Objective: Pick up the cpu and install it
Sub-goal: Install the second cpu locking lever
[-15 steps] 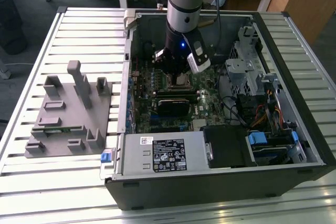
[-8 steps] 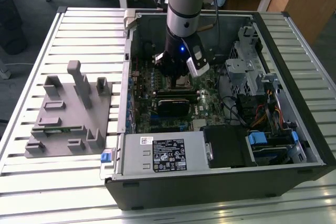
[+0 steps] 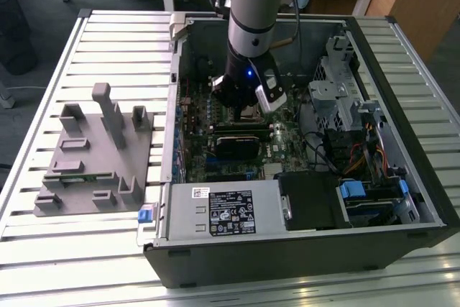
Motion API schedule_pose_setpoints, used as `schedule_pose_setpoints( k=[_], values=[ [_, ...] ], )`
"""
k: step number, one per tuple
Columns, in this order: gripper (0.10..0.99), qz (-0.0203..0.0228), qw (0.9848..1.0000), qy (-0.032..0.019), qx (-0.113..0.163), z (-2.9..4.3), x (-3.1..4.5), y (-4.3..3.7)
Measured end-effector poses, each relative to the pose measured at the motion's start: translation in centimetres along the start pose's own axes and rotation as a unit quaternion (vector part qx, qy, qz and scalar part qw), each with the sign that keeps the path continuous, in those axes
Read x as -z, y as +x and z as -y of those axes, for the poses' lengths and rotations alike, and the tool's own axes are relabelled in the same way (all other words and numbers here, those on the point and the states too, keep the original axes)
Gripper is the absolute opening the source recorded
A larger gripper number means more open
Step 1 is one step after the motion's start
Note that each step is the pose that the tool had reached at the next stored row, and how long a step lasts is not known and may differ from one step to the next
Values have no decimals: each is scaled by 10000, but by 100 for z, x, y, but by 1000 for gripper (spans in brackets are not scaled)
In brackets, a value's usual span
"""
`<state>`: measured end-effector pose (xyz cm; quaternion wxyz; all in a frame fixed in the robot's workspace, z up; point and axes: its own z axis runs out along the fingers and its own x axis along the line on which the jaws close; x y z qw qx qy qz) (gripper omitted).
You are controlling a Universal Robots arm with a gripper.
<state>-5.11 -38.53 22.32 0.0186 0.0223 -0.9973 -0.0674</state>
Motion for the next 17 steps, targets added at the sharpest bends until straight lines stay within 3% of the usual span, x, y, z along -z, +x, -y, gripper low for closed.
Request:
schedule_pose_setpoints(
  k=[9, 17],
  values=[
    [106, 9, 9998, -200, 8, 48, -47, 44],
    [106, 12, 9996, -282, 11, 69, -171, 40]
  ],
)
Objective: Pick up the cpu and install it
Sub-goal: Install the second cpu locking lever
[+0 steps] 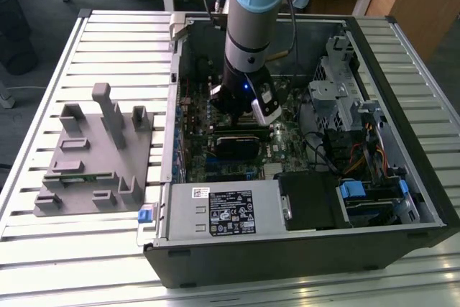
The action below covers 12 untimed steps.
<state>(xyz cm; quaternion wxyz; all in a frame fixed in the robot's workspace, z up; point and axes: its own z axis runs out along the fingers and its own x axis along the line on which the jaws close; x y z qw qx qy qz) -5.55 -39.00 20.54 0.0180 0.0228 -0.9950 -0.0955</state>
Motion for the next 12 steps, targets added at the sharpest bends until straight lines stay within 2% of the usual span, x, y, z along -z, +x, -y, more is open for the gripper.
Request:
schedule_pose_setpoints(
  k=[3, 5, 8, 12],
  values=[
    [106, 0, 10000, -21, 2, 17, -29, 1],
    [106, 2, 10000, -56, 3, 43, -27, 13],
    [106, 6, 9999, -143, 5, 87, -19, 37],
    [106, 12, 9996, -275, 11, 108, -19, 56]
  ],
)
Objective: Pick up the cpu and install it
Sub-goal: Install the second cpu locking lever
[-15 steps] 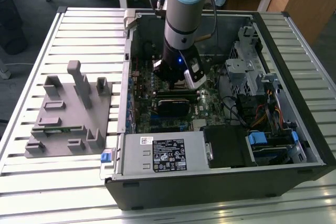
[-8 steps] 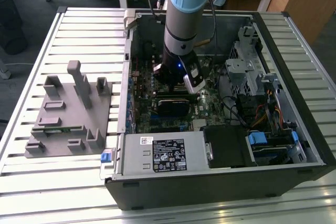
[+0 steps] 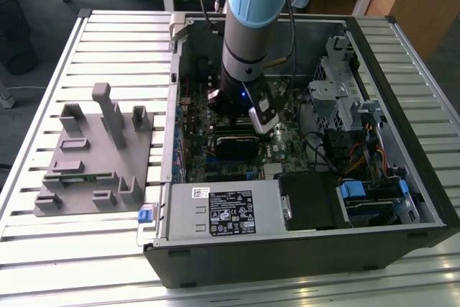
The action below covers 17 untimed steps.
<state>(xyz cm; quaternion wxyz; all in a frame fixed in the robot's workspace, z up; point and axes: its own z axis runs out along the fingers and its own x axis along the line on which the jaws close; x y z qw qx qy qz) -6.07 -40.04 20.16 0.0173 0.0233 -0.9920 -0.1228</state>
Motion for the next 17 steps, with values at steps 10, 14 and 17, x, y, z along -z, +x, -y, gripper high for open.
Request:
schedule_pose_setpoints(
  k=[10, 14, 17],
  values=[
    [106, 6, 9999, -145, 5, 19, -74, 58],
    [106, 7, 9999, -171, 7, 20, -80, 68],
    [106, 7, 9998, -184, 7, 17, -86, 70]
  ],
)
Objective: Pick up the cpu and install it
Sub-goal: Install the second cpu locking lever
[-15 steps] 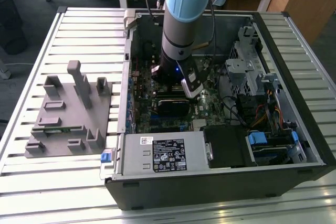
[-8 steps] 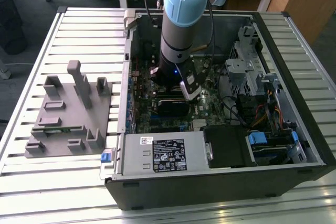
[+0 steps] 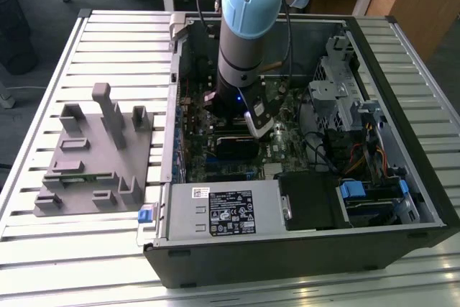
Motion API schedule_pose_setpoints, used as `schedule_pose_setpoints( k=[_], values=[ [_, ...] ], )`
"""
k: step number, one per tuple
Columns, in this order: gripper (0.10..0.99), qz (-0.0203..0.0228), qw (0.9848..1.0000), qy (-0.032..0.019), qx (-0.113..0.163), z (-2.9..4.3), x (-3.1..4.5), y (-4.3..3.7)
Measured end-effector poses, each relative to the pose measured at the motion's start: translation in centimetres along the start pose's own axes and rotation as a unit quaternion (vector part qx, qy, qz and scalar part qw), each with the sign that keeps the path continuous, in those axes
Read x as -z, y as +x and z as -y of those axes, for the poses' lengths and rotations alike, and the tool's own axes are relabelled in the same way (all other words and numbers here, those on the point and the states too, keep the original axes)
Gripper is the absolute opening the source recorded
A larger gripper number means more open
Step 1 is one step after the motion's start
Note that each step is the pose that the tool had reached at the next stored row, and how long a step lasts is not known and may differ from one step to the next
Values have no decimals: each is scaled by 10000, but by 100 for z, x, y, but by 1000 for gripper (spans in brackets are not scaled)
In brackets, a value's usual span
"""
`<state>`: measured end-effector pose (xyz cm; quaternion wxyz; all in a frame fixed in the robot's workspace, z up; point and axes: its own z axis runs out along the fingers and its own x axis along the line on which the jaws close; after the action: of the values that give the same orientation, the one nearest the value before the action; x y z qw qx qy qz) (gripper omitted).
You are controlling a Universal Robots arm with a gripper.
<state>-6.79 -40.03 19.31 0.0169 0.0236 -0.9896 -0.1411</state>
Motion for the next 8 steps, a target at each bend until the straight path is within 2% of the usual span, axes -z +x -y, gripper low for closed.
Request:
schedule_pose_setpoints(
  k=[8],
  values=[
    [106, 0, 10000, -17, 1, -48, -20, 8]
  ],
)
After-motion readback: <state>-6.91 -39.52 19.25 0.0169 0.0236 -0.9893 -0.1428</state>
